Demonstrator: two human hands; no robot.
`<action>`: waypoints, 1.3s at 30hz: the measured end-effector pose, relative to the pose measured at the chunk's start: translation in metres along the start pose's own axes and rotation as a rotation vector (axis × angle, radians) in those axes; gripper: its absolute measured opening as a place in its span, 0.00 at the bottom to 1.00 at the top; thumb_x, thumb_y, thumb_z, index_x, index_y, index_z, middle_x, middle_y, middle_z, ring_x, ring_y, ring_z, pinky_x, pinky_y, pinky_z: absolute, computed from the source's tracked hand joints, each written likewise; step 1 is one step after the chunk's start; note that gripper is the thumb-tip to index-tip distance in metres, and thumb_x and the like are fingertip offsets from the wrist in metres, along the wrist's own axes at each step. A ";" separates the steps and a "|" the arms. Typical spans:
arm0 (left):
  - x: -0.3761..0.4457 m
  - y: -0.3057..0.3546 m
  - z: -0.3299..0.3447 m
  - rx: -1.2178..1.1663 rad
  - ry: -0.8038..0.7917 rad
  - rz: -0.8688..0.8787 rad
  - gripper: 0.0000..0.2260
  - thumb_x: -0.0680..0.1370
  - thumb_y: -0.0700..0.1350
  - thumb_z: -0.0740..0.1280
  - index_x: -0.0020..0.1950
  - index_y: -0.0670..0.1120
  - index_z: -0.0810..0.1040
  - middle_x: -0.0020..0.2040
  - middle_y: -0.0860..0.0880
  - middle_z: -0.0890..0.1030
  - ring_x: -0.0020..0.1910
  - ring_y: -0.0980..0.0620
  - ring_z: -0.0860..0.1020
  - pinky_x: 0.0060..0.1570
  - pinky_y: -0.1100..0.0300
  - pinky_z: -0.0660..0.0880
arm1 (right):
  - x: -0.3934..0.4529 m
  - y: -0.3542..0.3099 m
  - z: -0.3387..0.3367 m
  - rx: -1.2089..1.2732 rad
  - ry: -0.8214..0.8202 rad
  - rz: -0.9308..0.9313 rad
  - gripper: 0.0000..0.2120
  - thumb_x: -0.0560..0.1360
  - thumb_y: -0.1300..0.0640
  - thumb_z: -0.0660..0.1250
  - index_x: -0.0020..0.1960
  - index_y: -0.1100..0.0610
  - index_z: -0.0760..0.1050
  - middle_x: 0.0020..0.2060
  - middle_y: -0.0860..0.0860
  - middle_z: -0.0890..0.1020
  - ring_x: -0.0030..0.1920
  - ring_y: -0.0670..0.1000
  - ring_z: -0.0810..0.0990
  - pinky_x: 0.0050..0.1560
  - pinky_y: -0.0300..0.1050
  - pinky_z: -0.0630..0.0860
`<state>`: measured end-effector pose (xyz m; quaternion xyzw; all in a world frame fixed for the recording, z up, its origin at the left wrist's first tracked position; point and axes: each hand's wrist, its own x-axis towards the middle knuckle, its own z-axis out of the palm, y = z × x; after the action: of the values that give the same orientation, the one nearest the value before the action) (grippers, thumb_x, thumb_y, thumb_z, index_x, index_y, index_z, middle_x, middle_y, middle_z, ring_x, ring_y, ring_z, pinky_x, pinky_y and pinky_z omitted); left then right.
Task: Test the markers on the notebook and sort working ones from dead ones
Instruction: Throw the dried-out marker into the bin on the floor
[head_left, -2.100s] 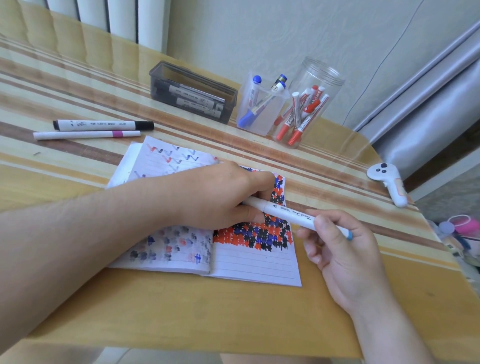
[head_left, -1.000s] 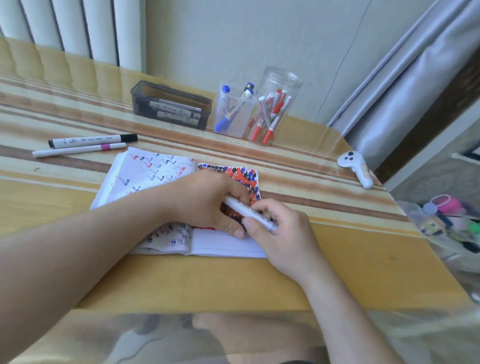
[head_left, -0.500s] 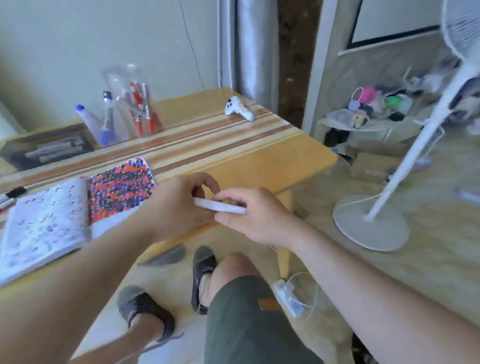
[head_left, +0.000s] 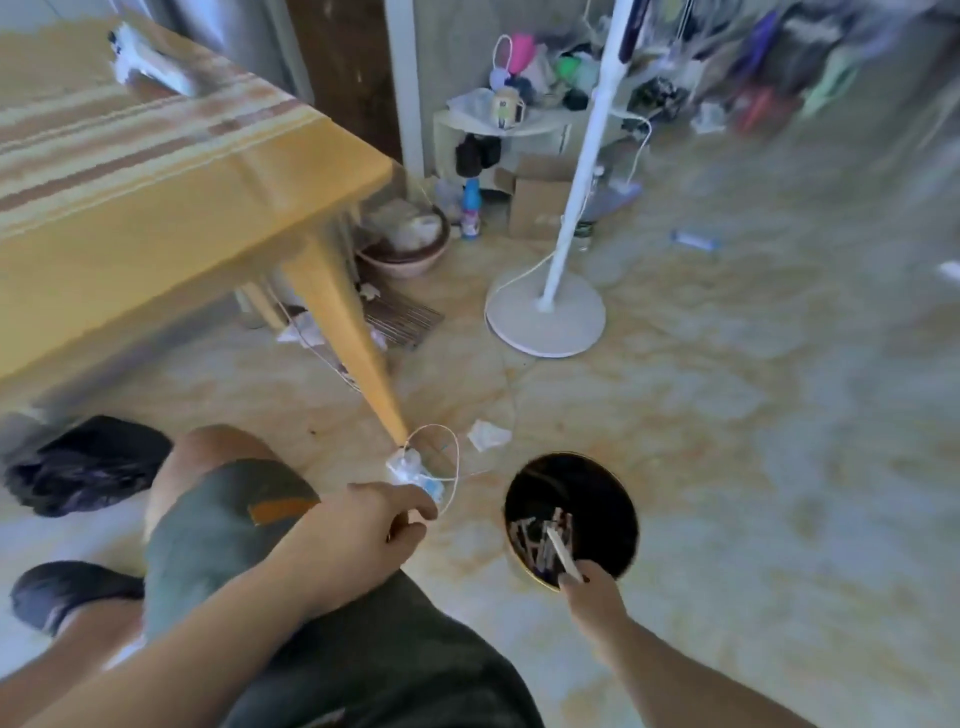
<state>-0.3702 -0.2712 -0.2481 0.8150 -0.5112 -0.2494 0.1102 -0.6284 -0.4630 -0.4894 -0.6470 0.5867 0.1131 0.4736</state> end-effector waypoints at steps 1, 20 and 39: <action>-0.003 -0.004 -0.001 -0.026 0.019 -0.018 0.06 0.81 0.53 0.64 0.54 0.65 0.78 0.40 0.59 0.79 0.38 0.59 0.78 0.41 0.61 0.76 | 0.002 0.012 -0.004 0.026 0.025 0.090 0.12 0.82 0.55 0.64 0.64 0.57 0.75 0.45 0.53 0.80 0.38 0.54 0.77 0.36 0.46 0.70; -0.042 -0.034 -0.070 -0.282 0.182 -0.084 0.06 0.80 0.51 0.70 0.50 0.65 0.81 0.42 0.59 0.80 0.45 0.60 0.78 0.45 0.70 0.72 | -0.037 -0.190 -0.016 0.341 -0.009 -0.200 0.17 0.78 0.62 0.66 0.66 0.50 0.74 0.47 0.54 0.81 0.39 0.53 0.77 0.37 0.45 0.74; -0.250 -0.281 -0.305 -0.195 0.896 -0.588 0.07 0.78 0.47 0.70 0.48 0.60 0.83 0.39 0.58 0.82 0.41 0.53 0.82 0.44 0.53 0.81 | -0.335 -0.662 0.183 -0.505 -0.374 -1.700 0.13 0.77 0.51 0.70 0.60 0.41 0.77 0.42 0.44 0.81 0.39 0.42 0.77 0.44 0.39 0.75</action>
<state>-0.0817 0.0554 -0.0373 0.9361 -0.1393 0.0558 0.3180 -0.0755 -0.1990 -0.0325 -0.9177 -0.2176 -0.0461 0.3290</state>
